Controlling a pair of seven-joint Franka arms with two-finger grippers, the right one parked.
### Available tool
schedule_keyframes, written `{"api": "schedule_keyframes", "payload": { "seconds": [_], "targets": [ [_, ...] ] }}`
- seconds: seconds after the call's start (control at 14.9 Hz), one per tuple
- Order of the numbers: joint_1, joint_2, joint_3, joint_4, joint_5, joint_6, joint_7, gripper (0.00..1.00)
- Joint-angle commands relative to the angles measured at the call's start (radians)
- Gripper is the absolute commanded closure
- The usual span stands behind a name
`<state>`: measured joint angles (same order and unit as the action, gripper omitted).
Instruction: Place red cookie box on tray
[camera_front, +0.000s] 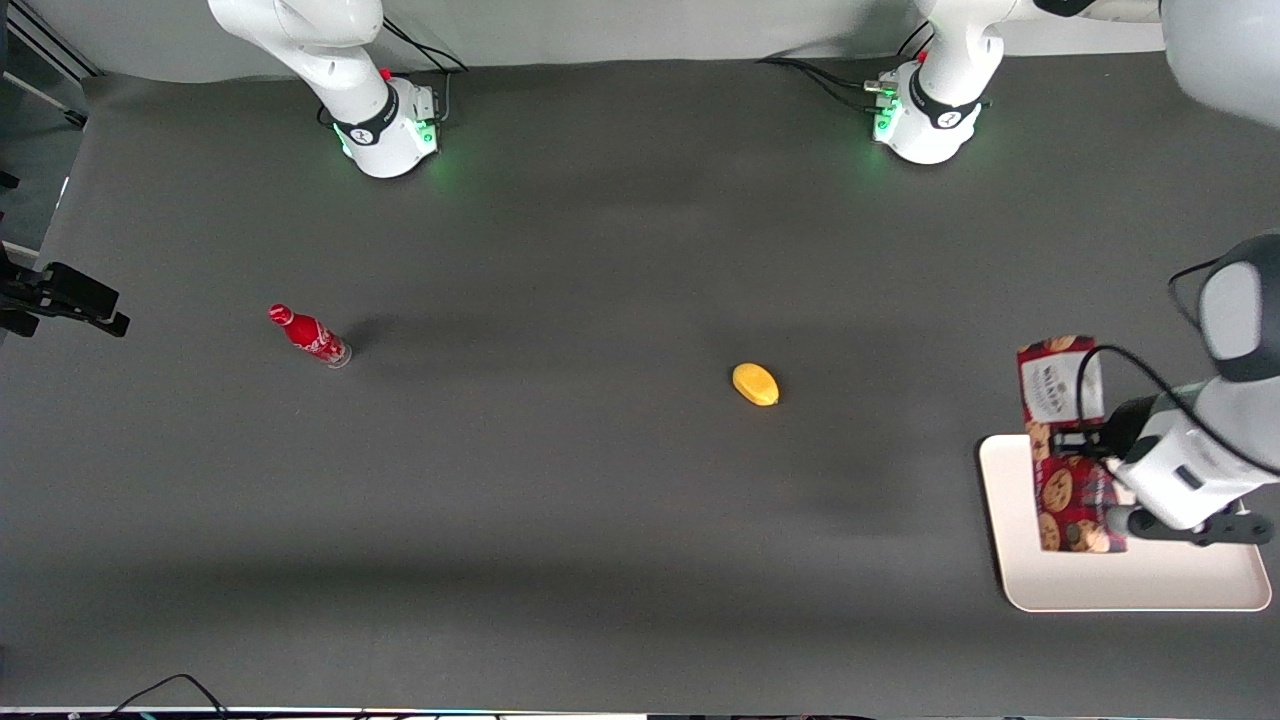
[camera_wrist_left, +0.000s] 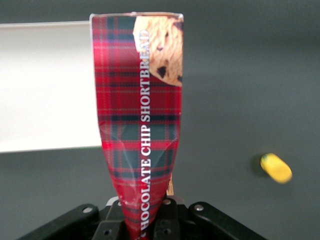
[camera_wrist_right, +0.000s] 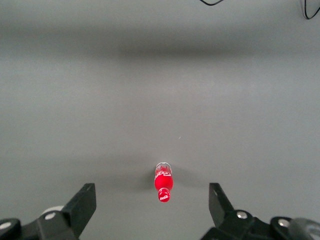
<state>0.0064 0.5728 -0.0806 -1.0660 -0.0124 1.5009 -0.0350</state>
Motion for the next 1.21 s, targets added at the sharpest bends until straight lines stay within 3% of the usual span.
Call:
{"api": "schedule_keyframes", "payload": {
  "seconds": [0.0, 0.13, 0.34, 0.74, 1.14],
  "targets": [
    [-0.003, 0.004, 0.045, 0.147, 0.006, -0.183, -0.017, 1.00],
    [0.001, -0.004, 0.097, 0.187, 0.006, -0.237, 0.010, 1.00],
    [0.006, -0.002, 0.258, 0.227, 0.003, -0.254, 0.234, 1.00],
    [0.036, 0.051, 0.498, 0.210, -0.034, -0.121, 0.542, 1.00],
    [0.105, 0.212, 0.559, 0.103, -0.133, 0.160, 0.665, 1.00]
  ]
}}
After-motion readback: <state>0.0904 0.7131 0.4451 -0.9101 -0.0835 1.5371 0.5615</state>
